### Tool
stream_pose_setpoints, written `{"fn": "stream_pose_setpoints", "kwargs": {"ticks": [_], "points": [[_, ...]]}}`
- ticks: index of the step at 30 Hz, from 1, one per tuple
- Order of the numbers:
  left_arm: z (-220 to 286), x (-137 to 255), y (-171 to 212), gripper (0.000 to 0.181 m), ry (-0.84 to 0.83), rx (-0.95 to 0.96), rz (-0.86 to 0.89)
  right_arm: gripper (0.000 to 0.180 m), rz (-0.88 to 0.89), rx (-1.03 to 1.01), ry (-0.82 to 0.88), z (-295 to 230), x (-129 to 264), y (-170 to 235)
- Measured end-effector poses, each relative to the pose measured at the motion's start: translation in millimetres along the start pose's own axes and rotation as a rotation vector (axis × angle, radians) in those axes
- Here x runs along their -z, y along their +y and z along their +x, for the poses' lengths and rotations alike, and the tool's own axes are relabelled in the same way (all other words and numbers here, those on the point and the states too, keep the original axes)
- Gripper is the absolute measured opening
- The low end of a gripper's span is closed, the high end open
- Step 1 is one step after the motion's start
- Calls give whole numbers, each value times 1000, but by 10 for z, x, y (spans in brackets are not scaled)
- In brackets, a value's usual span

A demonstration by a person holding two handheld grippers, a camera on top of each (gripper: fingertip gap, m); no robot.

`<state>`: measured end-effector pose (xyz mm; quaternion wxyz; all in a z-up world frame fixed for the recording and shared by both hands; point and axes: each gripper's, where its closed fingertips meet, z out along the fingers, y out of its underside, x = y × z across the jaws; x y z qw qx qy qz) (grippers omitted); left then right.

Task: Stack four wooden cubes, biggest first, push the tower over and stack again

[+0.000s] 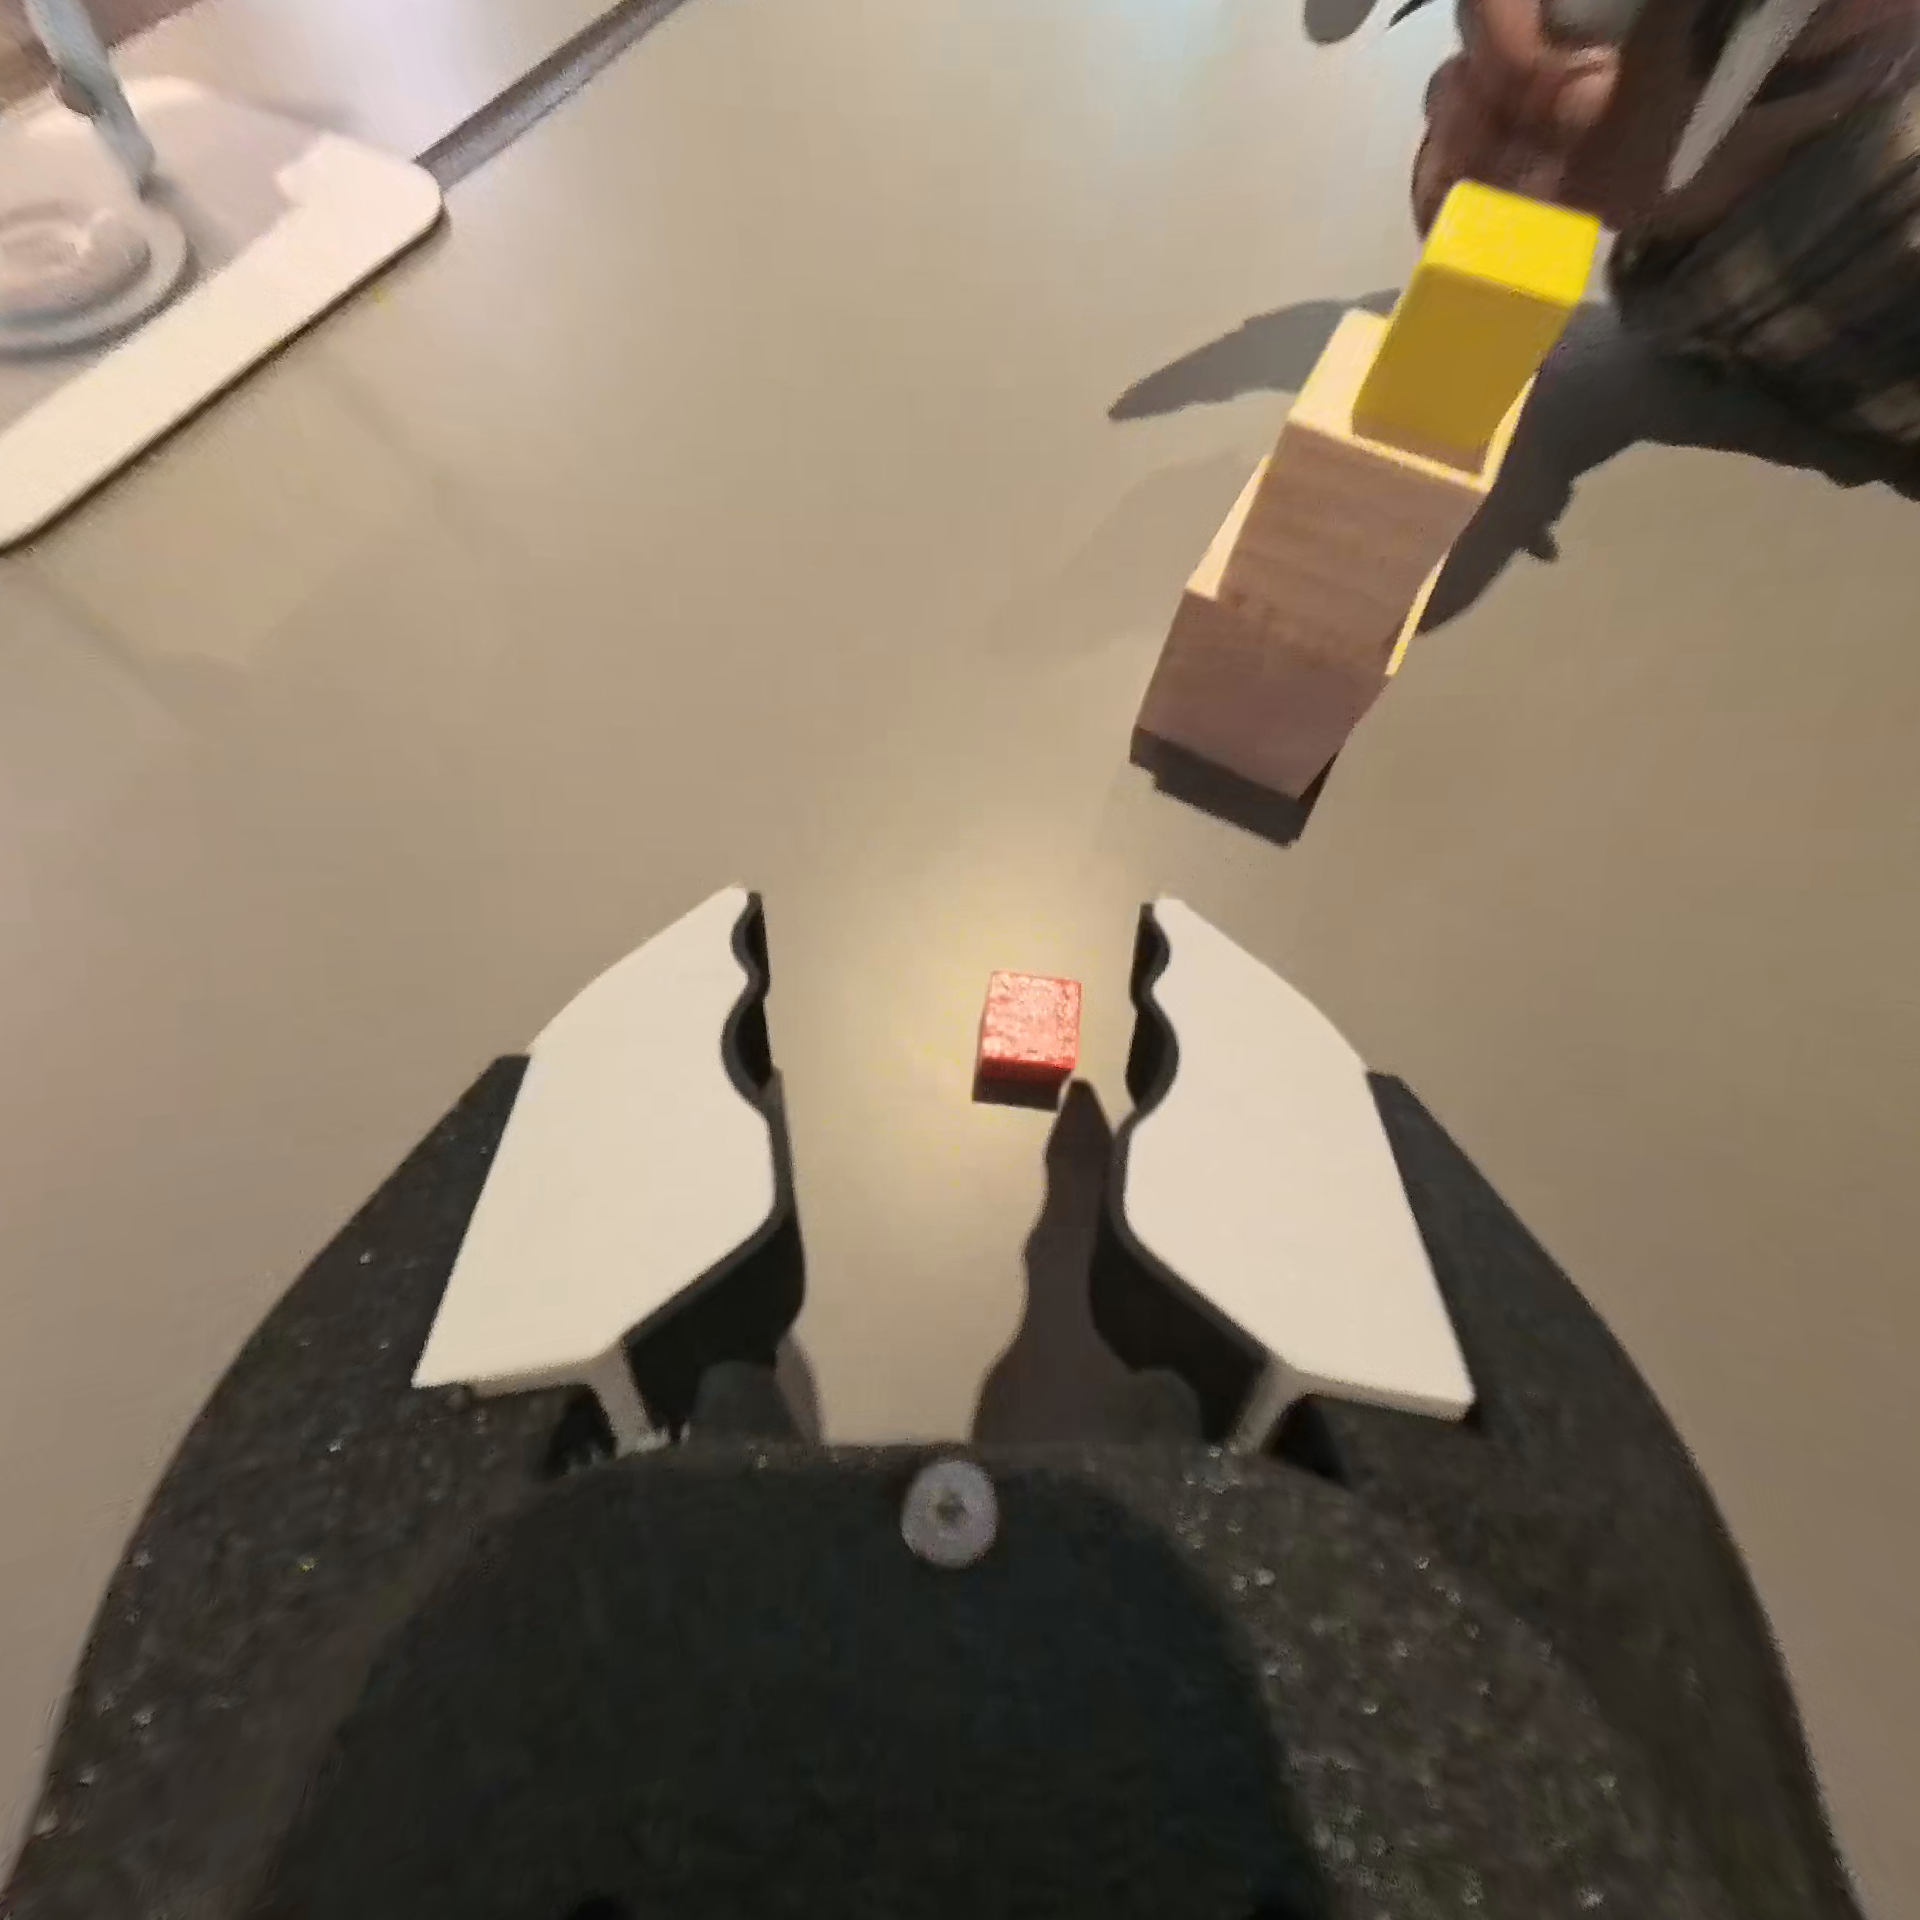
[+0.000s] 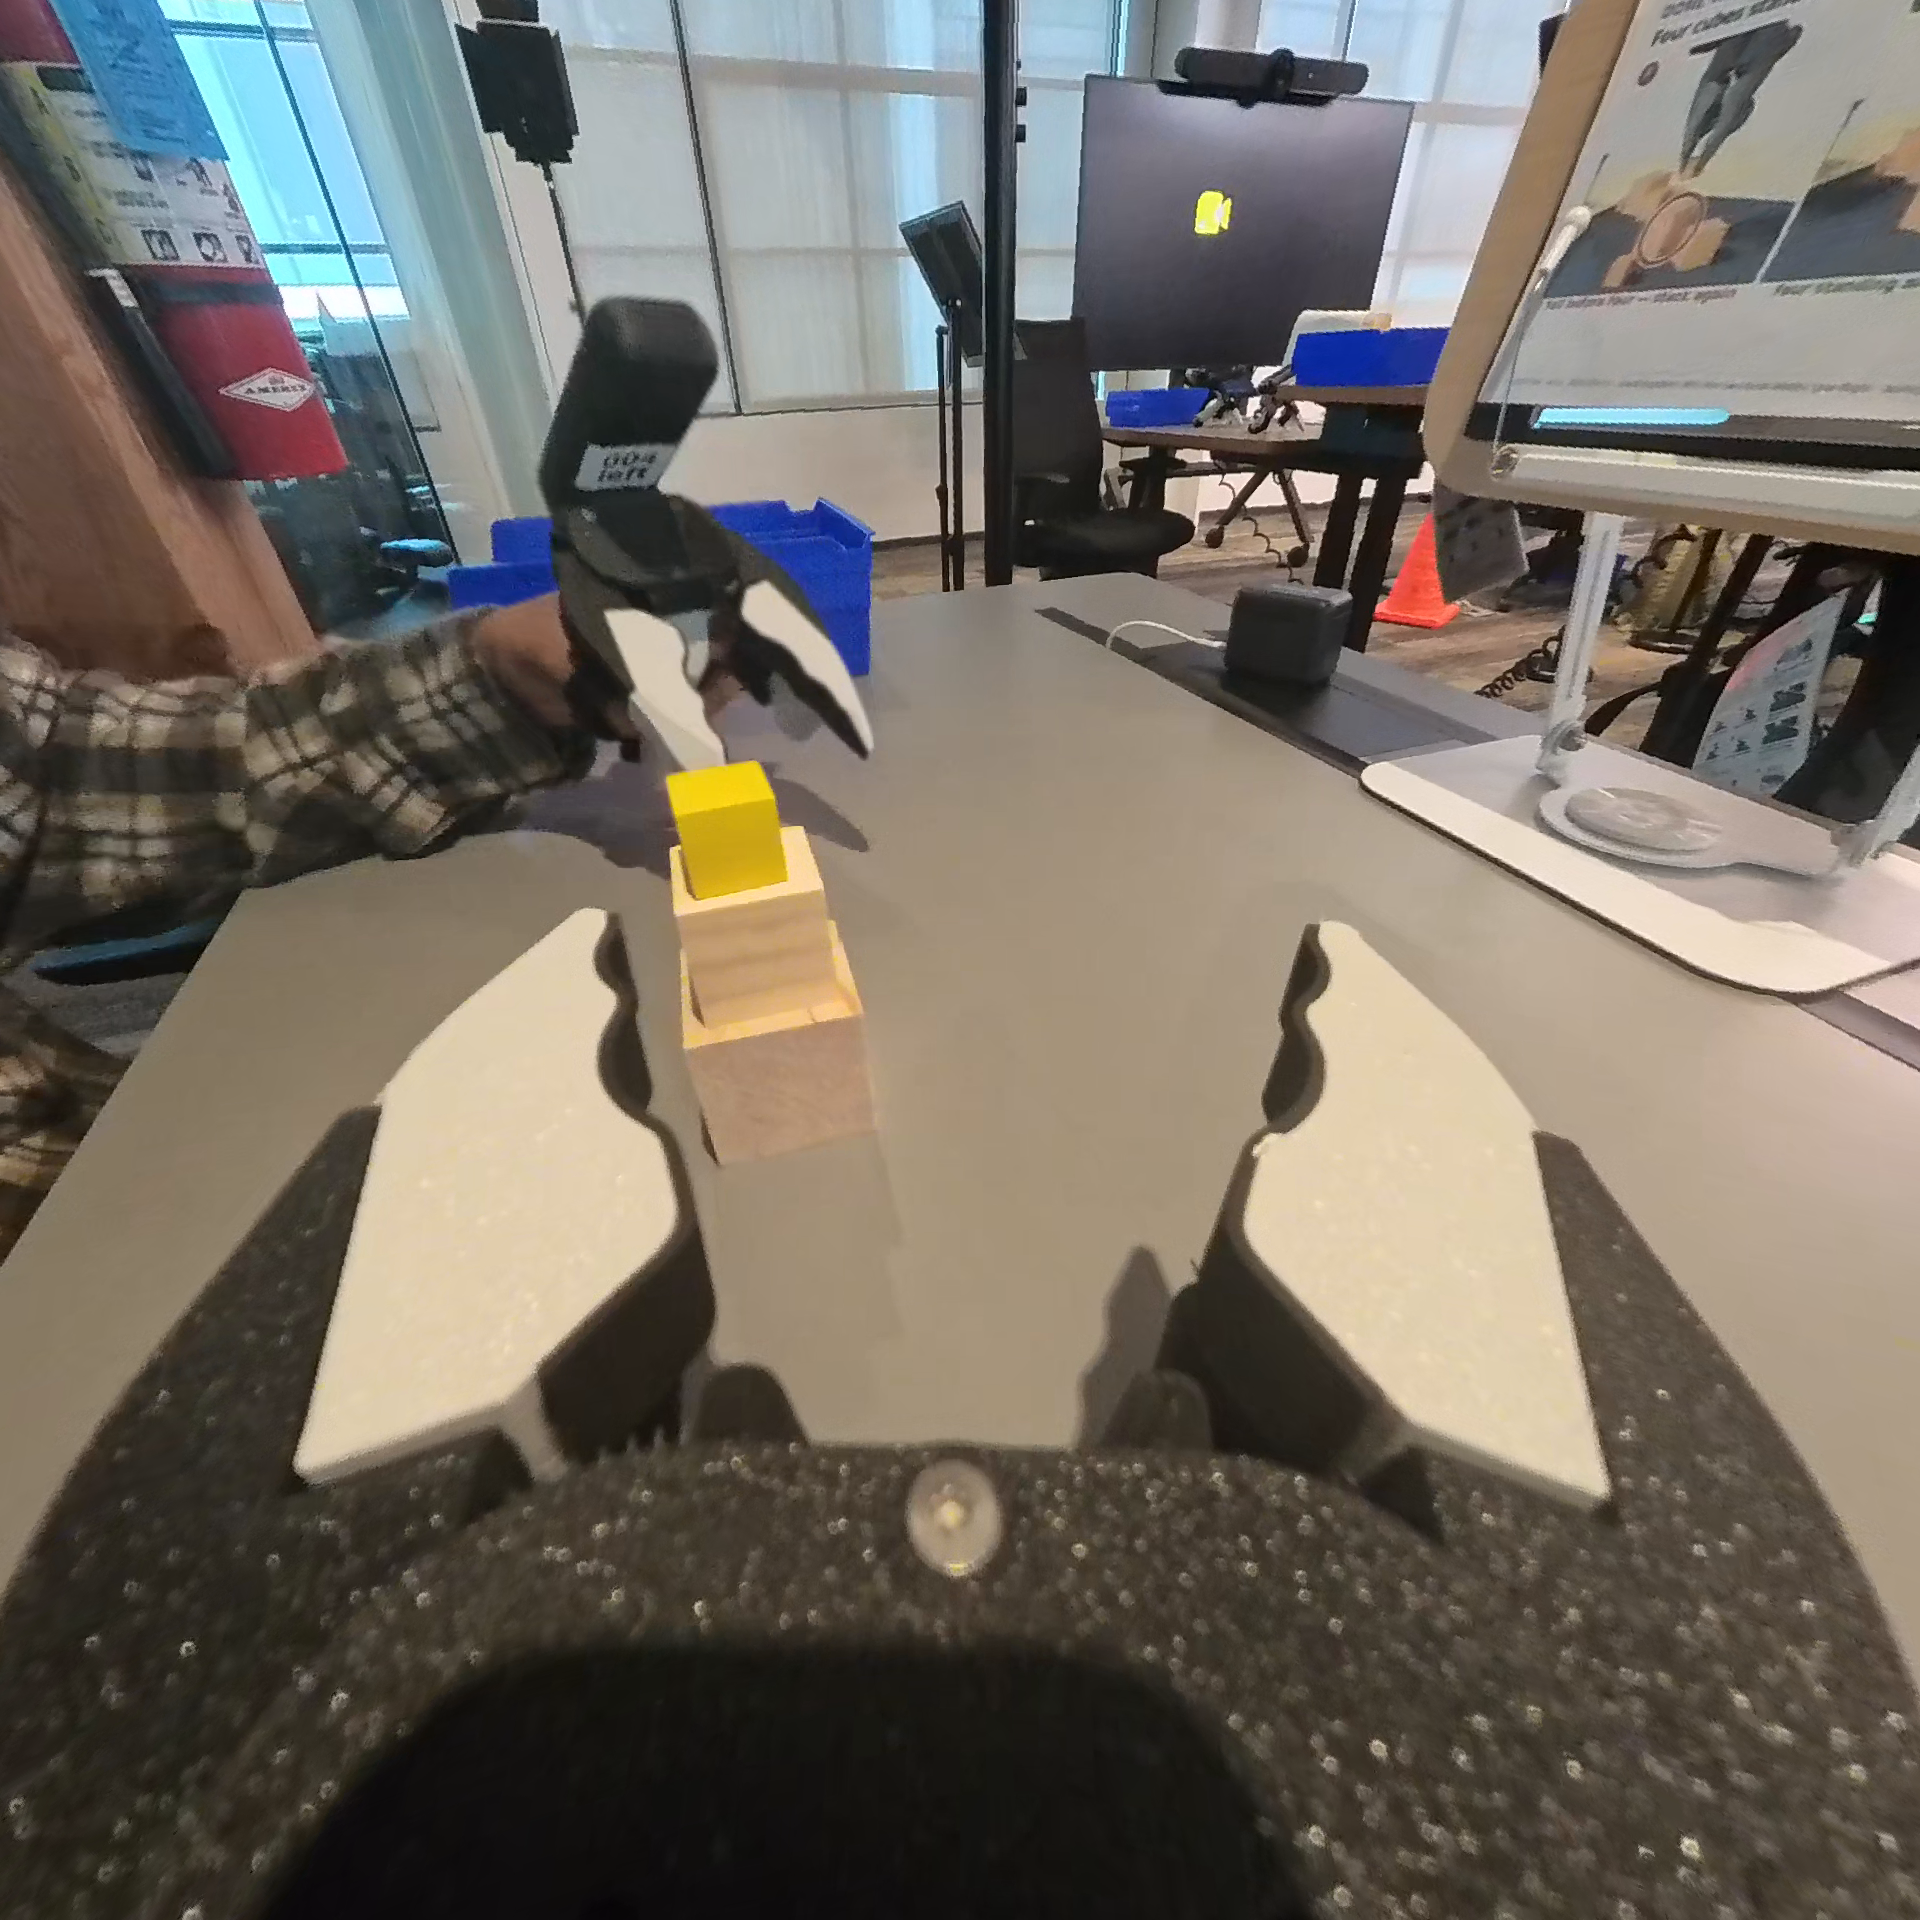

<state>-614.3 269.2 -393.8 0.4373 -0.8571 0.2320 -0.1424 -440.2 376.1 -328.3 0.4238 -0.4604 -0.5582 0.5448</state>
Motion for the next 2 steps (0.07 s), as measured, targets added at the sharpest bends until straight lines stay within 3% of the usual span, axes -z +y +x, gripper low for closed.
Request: {"fn": "stream_pose_setpoints", "kwargs": {"ticks": [2], "points": [[45,-62,93,65,-22,27,-9,116,-6,-4,-3,-4,-14,17]]}}
